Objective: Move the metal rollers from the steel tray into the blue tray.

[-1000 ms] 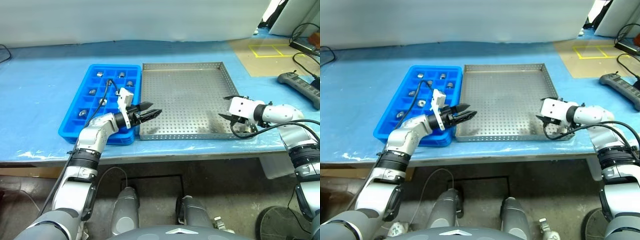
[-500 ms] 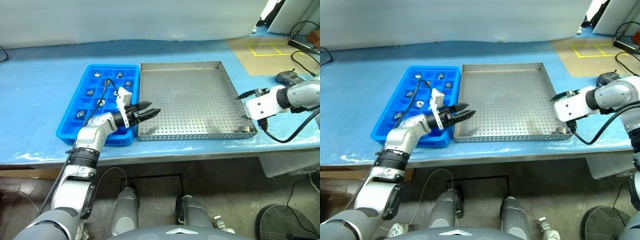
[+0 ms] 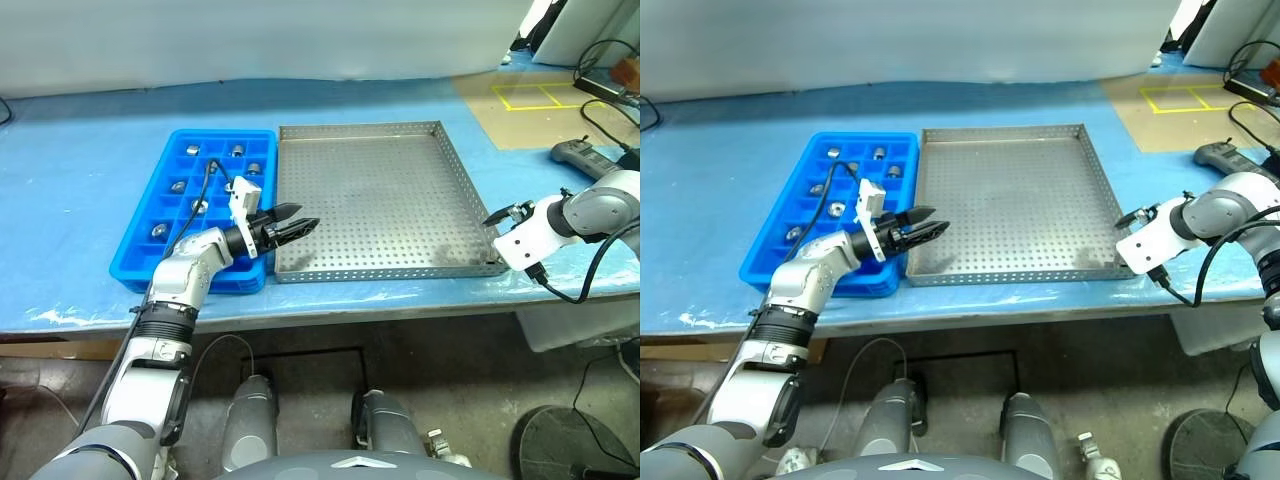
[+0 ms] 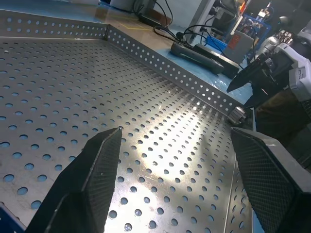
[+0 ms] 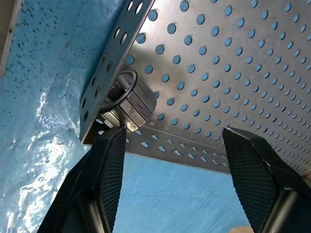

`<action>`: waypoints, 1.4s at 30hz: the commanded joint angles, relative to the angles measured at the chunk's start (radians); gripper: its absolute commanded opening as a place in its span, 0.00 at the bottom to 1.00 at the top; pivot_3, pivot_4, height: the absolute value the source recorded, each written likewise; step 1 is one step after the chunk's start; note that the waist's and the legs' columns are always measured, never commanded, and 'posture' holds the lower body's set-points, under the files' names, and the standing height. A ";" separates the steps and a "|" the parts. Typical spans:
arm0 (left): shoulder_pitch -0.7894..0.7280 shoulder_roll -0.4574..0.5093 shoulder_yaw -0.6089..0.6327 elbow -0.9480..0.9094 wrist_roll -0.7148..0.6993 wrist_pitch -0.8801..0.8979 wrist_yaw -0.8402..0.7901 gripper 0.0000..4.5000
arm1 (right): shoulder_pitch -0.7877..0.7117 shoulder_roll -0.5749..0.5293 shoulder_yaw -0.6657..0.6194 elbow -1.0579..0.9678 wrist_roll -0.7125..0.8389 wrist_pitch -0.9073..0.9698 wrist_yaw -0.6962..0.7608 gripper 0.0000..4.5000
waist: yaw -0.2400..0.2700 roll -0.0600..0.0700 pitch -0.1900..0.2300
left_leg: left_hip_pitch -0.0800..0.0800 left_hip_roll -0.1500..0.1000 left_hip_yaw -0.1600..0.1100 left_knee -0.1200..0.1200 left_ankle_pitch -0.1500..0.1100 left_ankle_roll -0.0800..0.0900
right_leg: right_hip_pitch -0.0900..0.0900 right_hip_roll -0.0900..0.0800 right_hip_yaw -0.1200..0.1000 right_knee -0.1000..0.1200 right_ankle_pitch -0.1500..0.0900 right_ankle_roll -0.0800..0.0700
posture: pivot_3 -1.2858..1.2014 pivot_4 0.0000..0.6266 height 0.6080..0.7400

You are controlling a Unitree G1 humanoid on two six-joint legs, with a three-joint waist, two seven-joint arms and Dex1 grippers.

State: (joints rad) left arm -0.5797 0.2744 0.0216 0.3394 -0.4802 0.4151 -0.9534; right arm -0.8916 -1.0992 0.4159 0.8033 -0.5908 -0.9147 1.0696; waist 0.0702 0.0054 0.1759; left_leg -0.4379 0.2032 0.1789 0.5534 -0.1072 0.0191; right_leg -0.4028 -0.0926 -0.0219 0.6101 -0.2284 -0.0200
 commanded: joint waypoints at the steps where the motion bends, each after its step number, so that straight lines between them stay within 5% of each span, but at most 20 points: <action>1: 0.020 0.001 -0.002 -0.005 0.004 0.015 0.000 0.83 | -0.042 -0.010 -0.003 0.007 -0.005 -0.013 -0.016 0.73 | 0.000 0.000 0.000 | 0.000 0.000 0.000 0.000 0.000 0.000 | 0.000 0.000 0.000 0.000 0.000 0.000 | 0.50 0.24 1.00; 17: 0.013 0.005 -0.004 0.008 0.007 0.009 -0.013 0.83 | 0.015 -0.001 0.020 0.019 -0.007 -0.059 -0.042 0.73 | 0.001 0.000 0.000 | 0.000 0.000 0.001 0.000 -0.001 0.001 | 0.000 0.000 0.000 -0.001 0.000 0.000 | 0.49 0.24 1.00; 42: -0.012 0.004 -0.018 0.045 0.039 -0.008 -0.021 0.83 | -0.041 0.198 0.104 0.072 -0.105 -0.051 -0.202 0.73 | -0.003 -0.001 -0.001 | 0.002 0.001 0.001 0.000 -0.001 0.001 | 0.002 0.001 0.000 -0.001 0.000 0.000 | 0.50 0.24 1.00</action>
State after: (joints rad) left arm -0.6042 0.2880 0.0177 0.3832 -0.4515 0.3976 -0.9786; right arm -0.9309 -0.9255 0.5054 0.8666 -0.6927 -0.9597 0.8917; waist 0.0671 0.0042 0.1750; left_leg -0.4348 0.2039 0.1795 0.5531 -0.1080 0.0199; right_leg -0.4001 -0.0921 -0.0218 0.6090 -0.2283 -0.0201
